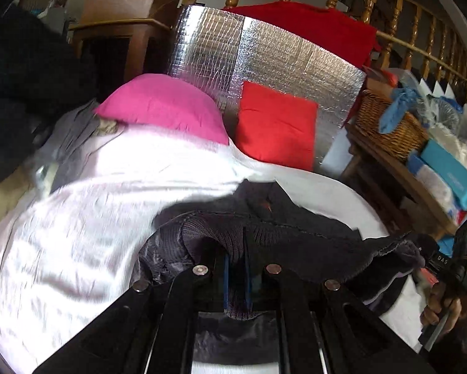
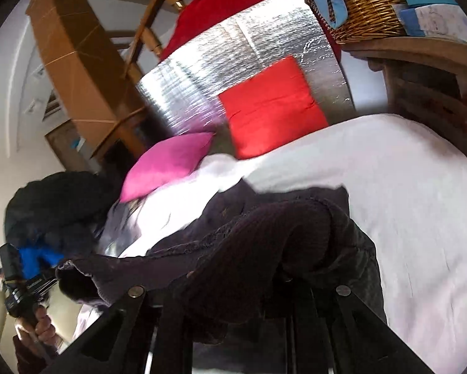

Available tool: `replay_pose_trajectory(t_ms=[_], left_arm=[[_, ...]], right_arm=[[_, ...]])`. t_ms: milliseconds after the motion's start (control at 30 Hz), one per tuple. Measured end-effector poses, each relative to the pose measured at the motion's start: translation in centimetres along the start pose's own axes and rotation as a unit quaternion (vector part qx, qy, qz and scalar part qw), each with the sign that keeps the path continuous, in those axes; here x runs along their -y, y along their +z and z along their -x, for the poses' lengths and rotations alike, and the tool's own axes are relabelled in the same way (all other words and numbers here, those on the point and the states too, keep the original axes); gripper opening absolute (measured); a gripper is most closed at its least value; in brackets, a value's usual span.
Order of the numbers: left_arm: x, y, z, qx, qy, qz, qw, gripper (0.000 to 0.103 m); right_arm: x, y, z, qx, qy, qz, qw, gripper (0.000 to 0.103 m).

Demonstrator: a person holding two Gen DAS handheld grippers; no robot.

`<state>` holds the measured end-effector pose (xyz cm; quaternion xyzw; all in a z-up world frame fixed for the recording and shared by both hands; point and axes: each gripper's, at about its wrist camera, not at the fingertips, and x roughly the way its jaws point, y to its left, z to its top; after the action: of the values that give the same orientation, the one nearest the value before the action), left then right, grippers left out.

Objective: Fold large clothes

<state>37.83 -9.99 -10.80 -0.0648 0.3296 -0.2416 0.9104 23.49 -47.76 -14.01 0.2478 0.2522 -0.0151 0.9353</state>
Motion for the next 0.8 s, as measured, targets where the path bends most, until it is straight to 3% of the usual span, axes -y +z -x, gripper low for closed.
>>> replay_pose_trajectory(t_ms=[267,600,733,800], left_arm=[[-1.3,4.9,-12.1,-0.017,0.02,-0.018,0.9995,0.008],[-3.3,5.3,-21.5,-0.05,0.068,-0.018,0.9963,0.009],[-4.8,3.7,-24.9,-0.076,0.101,-0.005,0.992,0.012],[-5.6,3.1,-25.6,-0.09,0.098,0.009,0.9911,0.013]], right_arm=[[2.9,5.6,-11.5,-0.002,-0.031,-0.013,0.999,0.016],[6.6,7.2,-22.7,-0.047,-0.048,-0.059,0.996,0.016],[9.6,6.3,-25.7,-0.099,0.003,-0.139,0.985,0.028],[11.7,6.3,-26.1,-0.12,0.079,-0.216,0.966,0.042]])
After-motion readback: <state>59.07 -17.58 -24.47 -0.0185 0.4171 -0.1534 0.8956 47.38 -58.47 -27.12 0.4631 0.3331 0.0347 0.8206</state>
